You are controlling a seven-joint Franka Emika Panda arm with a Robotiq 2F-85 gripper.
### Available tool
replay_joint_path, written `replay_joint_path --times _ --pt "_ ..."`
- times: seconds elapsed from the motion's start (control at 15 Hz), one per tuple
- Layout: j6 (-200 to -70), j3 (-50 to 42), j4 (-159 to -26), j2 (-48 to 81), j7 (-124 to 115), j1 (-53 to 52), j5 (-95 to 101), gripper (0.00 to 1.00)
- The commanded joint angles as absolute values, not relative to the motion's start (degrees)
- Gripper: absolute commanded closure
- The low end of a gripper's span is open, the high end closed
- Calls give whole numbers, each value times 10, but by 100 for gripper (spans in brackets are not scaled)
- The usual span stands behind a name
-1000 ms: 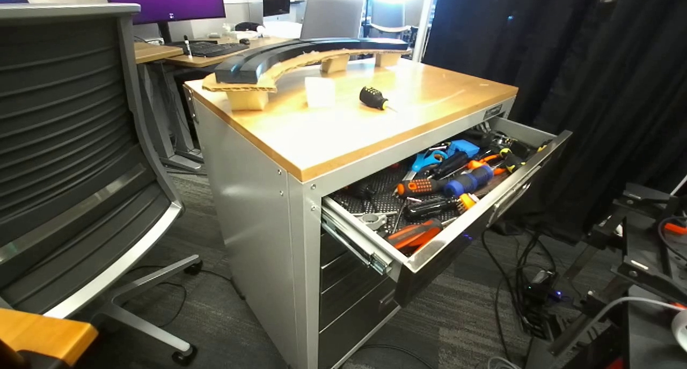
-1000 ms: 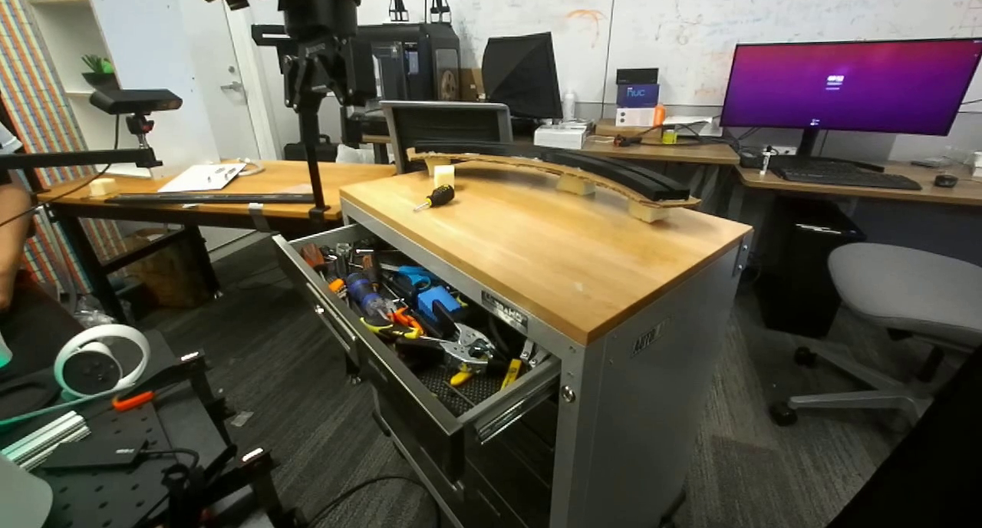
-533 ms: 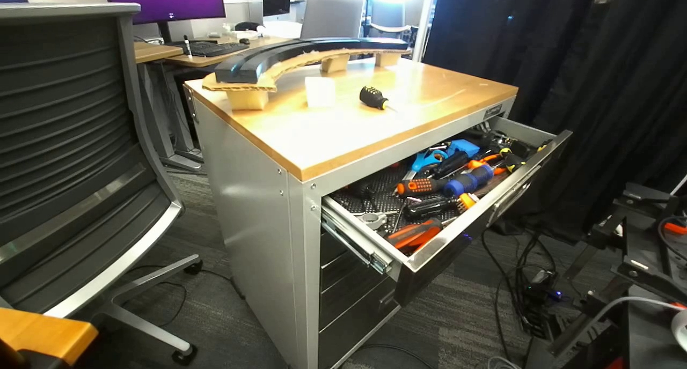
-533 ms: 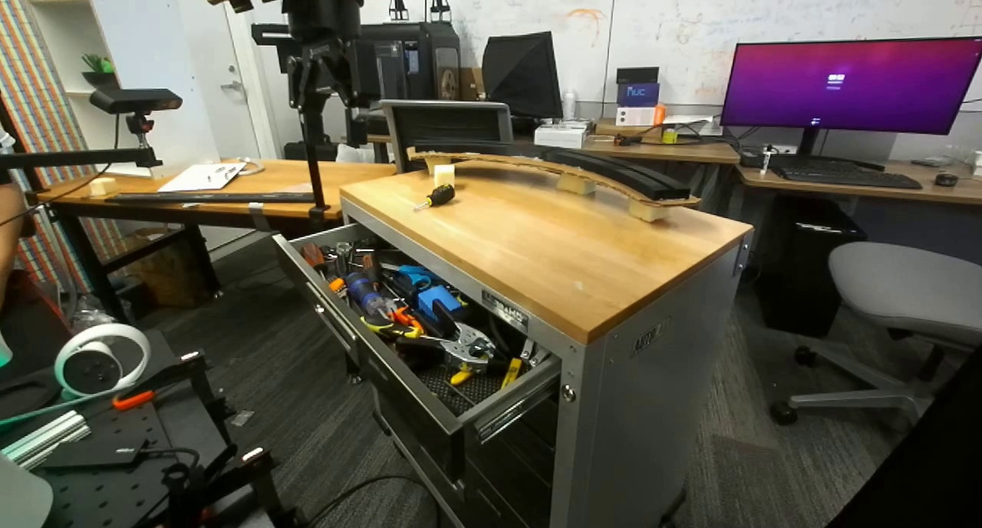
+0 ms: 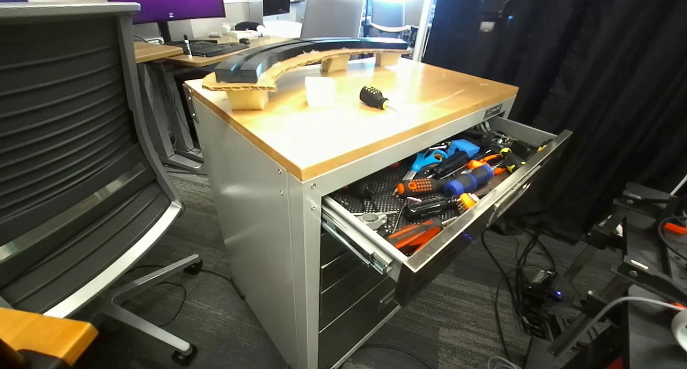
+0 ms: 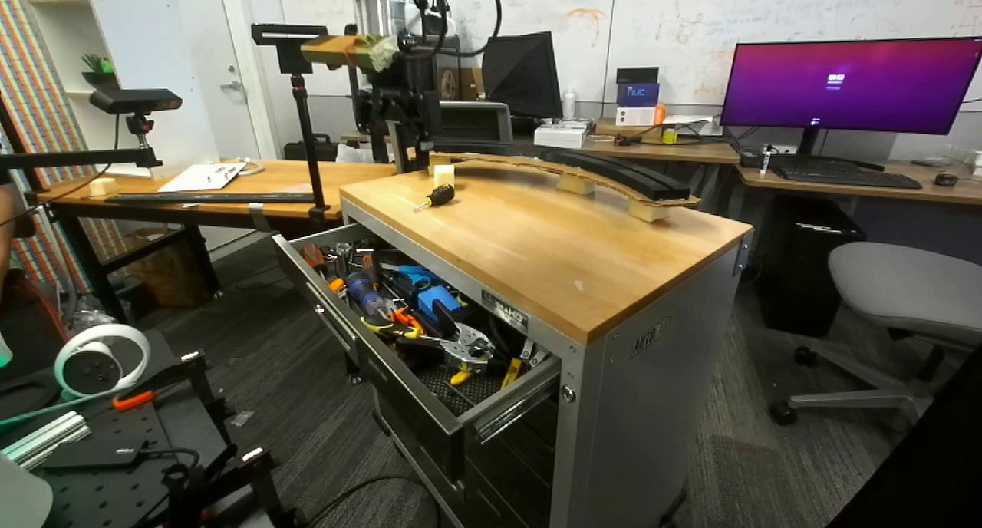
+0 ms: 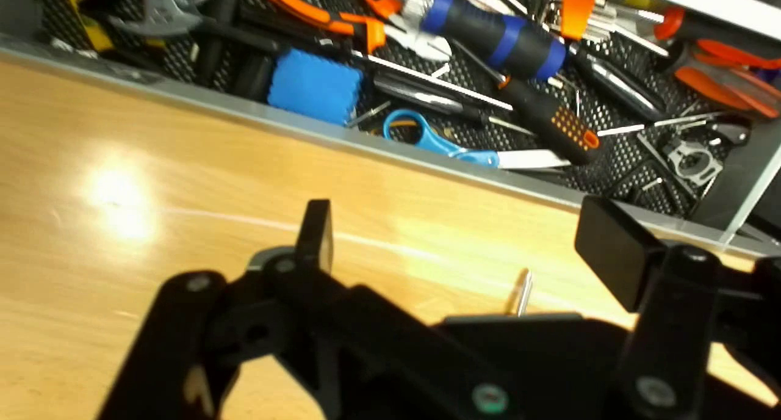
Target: Put the black screwdriver inside the open drawer then close the drawer
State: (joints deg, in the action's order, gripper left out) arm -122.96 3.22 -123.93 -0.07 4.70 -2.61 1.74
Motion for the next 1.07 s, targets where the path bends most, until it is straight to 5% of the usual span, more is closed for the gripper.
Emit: replay_joint_path --times 0.0,0.4,0.87,0.93,1.0 --pt "-1303 37 -1155 109 67 -32 -7 0" --pt "-1434 58 -1082 238 85 -22 -30 0" --pt "-1434 107 -1039 277 132 0 -123 0" --pt "-1446 102 -1041 276 126 -5 -115 25" --pt "-1454 97 -1044 275 121 -9 -107 25"
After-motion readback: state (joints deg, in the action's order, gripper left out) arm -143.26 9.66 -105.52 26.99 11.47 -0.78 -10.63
